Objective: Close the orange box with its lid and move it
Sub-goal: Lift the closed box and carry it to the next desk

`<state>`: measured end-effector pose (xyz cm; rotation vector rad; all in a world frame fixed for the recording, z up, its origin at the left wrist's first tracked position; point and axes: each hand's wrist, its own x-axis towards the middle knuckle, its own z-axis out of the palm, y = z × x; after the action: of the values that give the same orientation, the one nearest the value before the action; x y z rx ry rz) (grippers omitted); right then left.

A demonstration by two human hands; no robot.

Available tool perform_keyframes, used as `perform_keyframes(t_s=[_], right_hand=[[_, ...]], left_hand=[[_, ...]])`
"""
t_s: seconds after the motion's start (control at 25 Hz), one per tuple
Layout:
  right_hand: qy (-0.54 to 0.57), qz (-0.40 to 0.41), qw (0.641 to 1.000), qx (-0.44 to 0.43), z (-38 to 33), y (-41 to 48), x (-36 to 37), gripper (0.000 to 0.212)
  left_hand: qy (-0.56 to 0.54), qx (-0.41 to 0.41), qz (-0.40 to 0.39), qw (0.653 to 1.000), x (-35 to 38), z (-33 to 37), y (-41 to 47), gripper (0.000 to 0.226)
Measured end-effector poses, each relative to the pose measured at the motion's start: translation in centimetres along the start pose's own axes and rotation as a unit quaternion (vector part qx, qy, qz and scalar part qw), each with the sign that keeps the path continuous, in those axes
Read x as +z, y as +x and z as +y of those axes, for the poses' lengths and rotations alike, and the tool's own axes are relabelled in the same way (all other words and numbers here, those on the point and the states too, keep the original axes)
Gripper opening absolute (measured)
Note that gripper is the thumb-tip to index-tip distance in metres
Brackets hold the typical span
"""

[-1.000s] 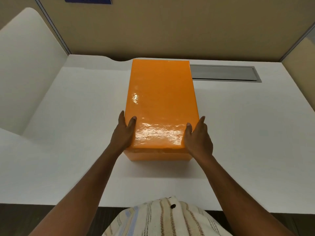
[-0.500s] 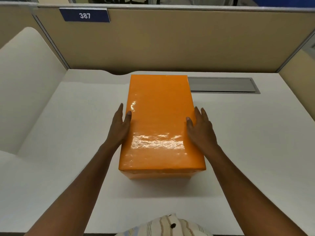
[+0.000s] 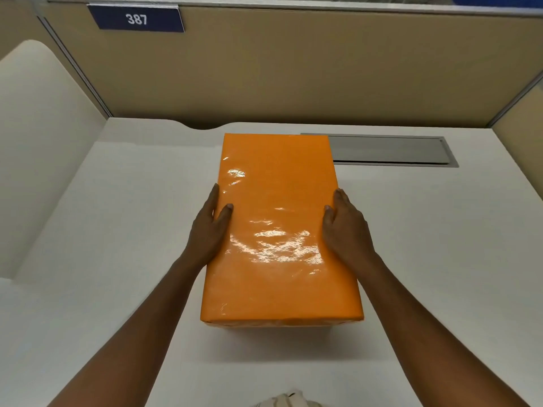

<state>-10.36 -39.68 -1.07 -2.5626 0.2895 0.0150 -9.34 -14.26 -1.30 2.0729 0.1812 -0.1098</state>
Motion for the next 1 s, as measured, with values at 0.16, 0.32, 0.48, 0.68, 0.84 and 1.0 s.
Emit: perform_keyframes(t_s=[0.16, 0.32, 0.48, 0.68, 0.84, 1.0], right_hand=[[0.011, 0.034, 0.999, 0.006, -1.1, 3.2, -0.9, 0.048], [0.036, 0.012, 0.999, -0.033, -2.4, 7.7, -0.9, 0.057], [0.015, -0.015, 0.999, -0.025, -3.1, 11.3, -1.0, 0.058], [0.016, -0.022, 0.999, -0.017, -2.2, 11.7, 0.7, 0.057], [0.068, -0.04, 0.997, 0.0, -2.2, 11.5, 0.3, 0.058], [0.178, -0.023, 0.981, 0.072, -0.9, 9.1, -0.7, 0.056]], left_hand=[[0.068, 0.037, 0.054, 0.996, -0.6, 1.0, 2.6, 0.069], [0.136, 0.092, 0.023, 0.986, -0.3, 2.8, 7.8, 0.063], [0.214, 0.072, -0.03, 0.974, 0.0, 2.5, 10.8, 0.063], [0.177, 0.081, -0.009, 0.981, 1.1, 1.7, 10.8, 0.064], [0.142, 0.076, -0.018, 0.987, 0.9, 1.3, 10.9, 0.067], [0.028, -0.007, 0.046, 0.999, -0.2, 0.9, 8.5, 0.062]])
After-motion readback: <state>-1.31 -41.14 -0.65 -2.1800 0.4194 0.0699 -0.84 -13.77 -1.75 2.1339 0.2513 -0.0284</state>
